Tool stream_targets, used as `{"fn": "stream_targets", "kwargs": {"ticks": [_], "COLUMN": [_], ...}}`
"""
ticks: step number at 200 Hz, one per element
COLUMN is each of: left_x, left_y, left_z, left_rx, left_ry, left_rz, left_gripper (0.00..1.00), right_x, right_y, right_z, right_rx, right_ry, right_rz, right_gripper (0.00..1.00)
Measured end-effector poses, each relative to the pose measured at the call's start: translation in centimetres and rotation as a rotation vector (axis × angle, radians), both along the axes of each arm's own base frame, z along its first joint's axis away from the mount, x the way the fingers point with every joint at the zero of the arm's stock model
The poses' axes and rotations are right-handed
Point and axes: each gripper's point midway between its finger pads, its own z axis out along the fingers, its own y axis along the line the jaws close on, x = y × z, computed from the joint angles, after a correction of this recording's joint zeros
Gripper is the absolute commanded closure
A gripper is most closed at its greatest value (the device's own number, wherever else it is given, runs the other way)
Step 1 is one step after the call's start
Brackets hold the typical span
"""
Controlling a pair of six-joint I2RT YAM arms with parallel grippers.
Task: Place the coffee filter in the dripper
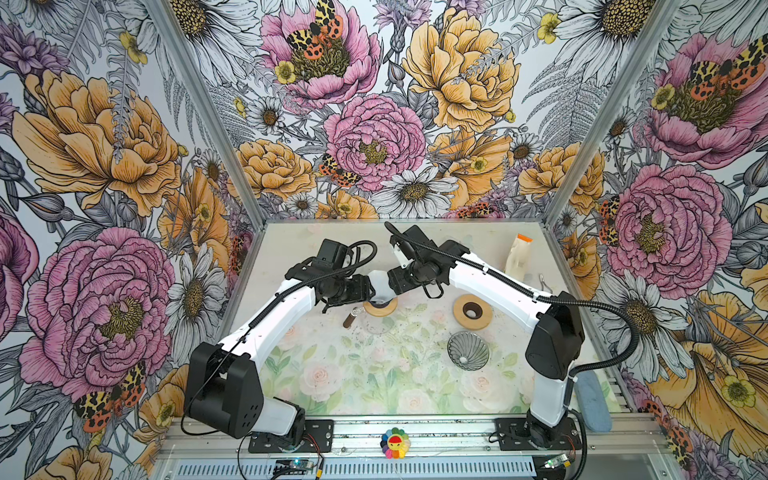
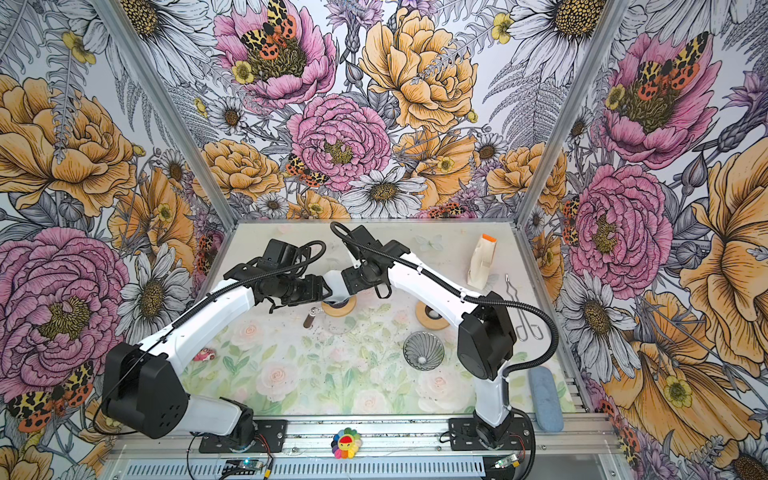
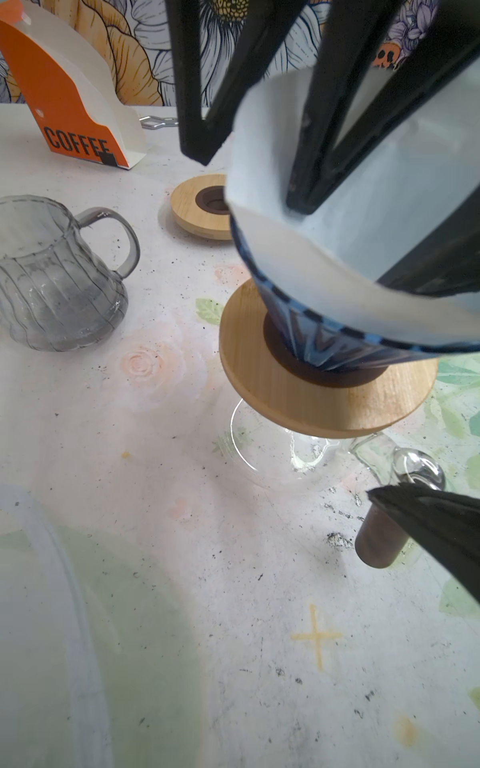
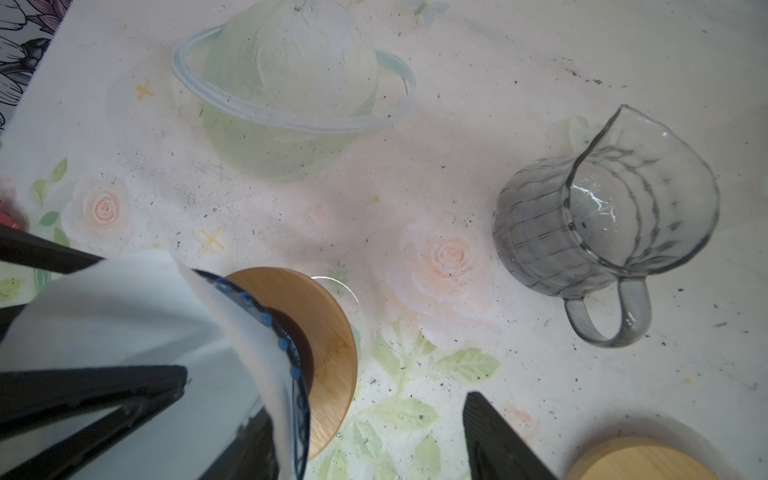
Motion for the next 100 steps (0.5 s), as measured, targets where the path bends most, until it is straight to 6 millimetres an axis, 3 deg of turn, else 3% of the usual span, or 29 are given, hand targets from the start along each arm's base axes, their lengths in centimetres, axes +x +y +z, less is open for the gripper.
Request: {"fn": "stream_targets", "kwargs": {"ticks": [60, 100], "left_x": [0.8, 1.2], "left_y": [-0.1, 0.1], "left_z": [0.7, -0.1], "left_rx": [-0.001, 0.028], "left_ry": [-0.021, -0.01], "left_rz": [0.0, -0.002], "left_gripper": [0.3, 0.31], "right_x": [0.3, 0.3], "right_y": [0.2, 0.3], "right_z": [-0.8, -1.4], "right_rx": [-0.019, -0.028], "right_ry": [0.008, 0.017], "right_rz": [0.005, 0.005], "right_gripper": [0.31, 0.31]}}
